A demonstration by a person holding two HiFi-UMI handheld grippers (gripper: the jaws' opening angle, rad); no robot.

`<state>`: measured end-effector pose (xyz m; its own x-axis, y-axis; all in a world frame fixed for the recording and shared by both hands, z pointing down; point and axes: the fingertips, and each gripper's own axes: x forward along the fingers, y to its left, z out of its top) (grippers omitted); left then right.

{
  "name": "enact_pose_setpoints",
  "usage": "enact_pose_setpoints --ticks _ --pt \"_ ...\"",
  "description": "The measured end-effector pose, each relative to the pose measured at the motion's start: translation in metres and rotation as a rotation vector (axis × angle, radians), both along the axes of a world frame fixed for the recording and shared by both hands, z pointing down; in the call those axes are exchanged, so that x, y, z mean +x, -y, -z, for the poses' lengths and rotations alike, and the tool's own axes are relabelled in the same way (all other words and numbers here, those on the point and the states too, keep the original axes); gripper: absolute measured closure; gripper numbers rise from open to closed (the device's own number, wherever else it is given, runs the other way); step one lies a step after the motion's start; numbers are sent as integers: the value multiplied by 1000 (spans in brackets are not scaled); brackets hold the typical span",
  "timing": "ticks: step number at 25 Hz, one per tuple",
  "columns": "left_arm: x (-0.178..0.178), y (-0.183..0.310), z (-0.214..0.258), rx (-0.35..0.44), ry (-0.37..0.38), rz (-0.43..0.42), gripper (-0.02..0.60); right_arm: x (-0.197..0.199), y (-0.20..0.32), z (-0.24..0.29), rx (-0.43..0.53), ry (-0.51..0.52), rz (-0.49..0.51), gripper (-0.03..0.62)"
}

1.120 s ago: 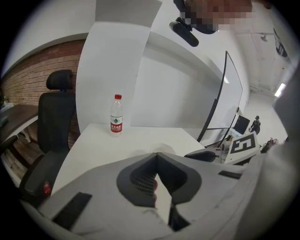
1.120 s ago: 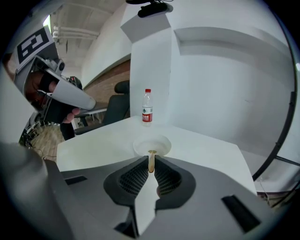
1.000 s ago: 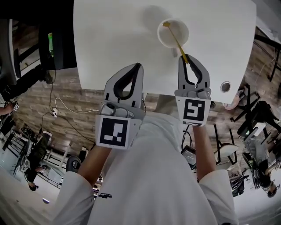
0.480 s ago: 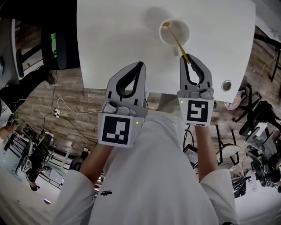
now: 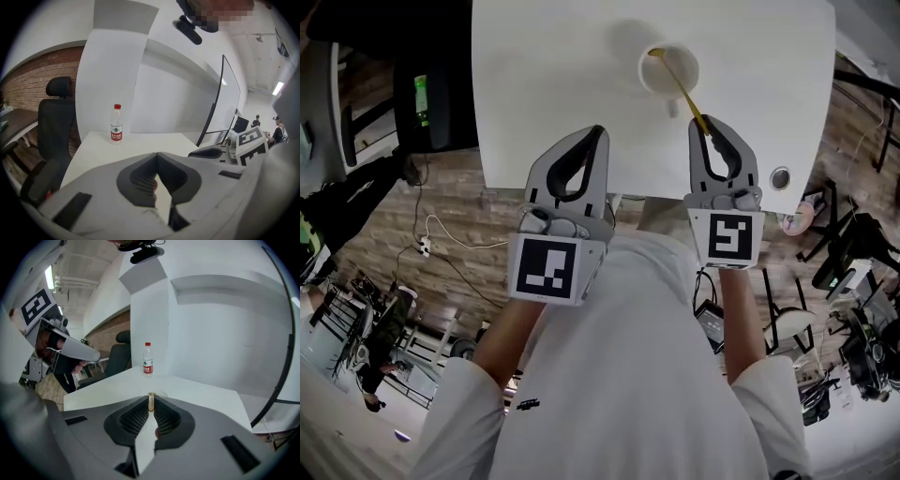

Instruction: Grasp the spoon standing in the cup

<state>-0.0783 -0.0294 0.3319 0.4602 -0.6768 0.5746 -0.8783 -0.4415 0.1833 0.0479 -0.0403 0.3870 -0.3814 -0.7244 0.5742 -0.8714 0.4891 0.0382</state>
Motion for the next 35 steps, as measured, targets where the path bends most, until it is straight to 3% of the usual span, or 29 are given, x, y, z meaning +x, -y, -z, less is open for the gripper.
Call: enact_pose_setpoints --ticks 21,35 --pt "-11 8 70 182 -63 50 586 24 -20 86 117 43 -78 557" --pt "2 1 129 289 -127 -17 586 45 -37 170 220 122 -120 557"
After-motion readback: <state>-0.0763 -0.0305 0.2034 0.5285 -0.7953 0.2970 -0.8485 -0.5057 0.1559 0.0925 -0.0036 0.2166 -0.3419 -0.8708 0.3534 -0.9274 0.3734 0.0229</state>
